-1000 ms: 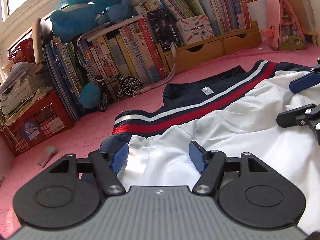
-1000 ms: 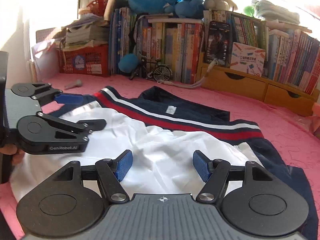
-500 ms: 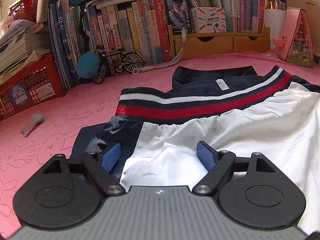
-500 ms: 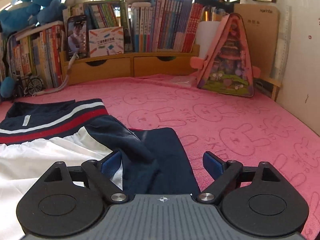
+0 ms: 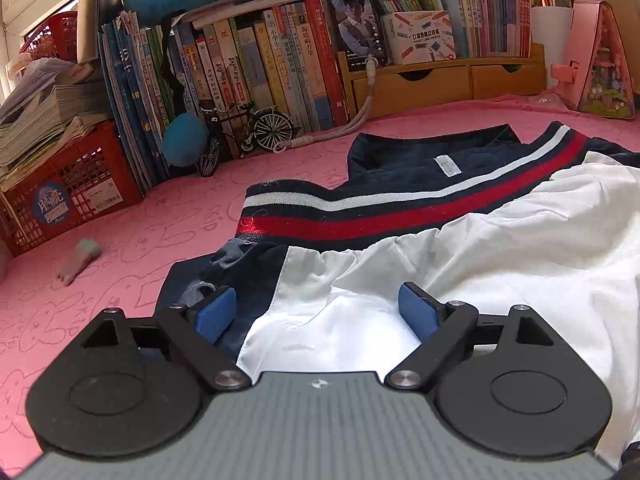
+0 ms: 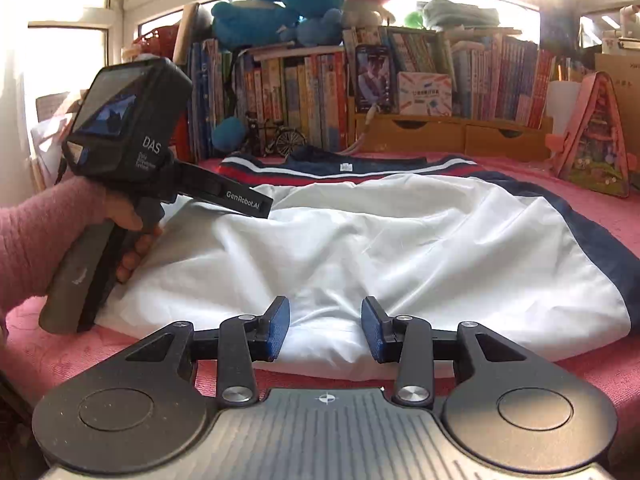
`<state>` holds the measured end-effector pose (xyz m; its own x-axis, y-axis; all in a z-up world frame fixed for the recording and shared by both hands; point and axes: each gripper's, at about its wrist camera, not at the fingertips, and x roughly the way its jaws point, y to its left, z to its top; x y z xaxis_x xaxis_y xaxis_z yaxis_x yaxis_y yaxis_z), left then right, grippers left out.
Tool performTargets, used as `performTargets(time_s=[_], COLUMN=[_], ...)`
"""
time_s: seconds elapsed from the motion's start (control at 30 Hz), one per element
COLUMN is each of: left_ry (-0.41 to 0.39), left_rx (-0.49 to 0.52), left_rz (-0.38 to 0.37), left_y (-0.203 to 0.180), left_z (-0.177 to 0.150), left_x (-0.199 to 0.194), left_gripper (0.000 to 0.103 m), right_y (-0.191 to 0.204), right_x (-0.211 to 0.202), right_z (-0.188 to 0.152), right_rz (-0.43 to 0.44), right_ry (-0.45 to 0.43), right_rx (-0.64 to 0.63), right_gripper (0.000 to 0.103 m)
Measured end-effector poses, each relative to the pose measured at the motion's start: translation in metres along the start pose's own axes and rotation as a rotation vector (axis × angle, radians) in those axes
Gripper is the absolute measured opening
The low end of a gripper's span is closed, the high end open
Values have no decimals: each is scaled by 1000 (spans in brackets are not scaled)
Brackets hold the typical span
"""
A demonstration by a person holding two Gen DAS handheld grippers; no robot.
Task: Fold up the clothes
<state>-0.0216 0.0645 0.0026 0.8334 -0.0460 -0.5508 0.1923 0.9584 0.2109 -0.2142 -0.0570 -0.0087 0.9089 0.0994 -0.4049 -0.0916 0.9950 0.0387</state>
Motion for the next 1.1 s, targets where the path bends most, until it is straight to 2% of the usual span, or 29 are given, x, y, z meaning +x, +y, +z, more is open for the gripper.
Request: performTargets(time_s=[0.13, 0.17, 0.23, 0.33, 0.37, 0.43, 0.5, 0.53, 0.6, 0.63, 0.7, 0.93, 1.03, 1.1], left_ry=[-8, -15, -6, -5, -19, -35, -1, 27, 94, 104, 84, 93, 71, 75], left_rx=[-14, -40, -130, -236, -227, -139, -31, 17, 92, 107, 118, 44, 90, 91], left_rz=[-3, -15, -109, -319, -380, -489, -541, -548, -541, -519, -475, -272, -228, -228], left_y=[1, 3, 10, 18, 16, 2, -22, -36, -62, -70, -78, -74, -80, -79], left_z=[0, -1, 1, 7, 9, 13, 12, 9, 3, 1, 3, 54, 63, 65], left_x=[-2, -6, -23, -61, -76, -98, -104, -99, -81, -69, -49, 28, 39, 42], left_gripper=[90, 85, 70, 70, 68, 59, 53, 42, 32, 25, 25, 22, 21, 22], right_y=[18, 20, 19, 18, 18, 18, 19, 19, 20, 20, 20, 18, 17, 15], right_x=[5, 4, 5, 4, 4, 4, 3, 3, 3, 3, 3, 2, 2, 2], right_z=[-16, -18, -19, -23, -23, -24, -25, -25, -25, -24, -25, -24, -25, -25], right_rz=[-33, -38, -43, -46, -49, -56, -63, -65, -70, -74, -80, -75, -66, -61], right_ry=[-10, -15, -27, -42, -46, -53, -59, -58, -55, -54, -53, -41, -42, -41], right_rx=[-27, -33, -38, -40, -39, -39, -38, -32, -24, -22, -19, -6, -7, -4], right_gripper=[41, 41, 41, 41, 41, 41, 41, 41, 42, 42, 42, 42, 42, 42])
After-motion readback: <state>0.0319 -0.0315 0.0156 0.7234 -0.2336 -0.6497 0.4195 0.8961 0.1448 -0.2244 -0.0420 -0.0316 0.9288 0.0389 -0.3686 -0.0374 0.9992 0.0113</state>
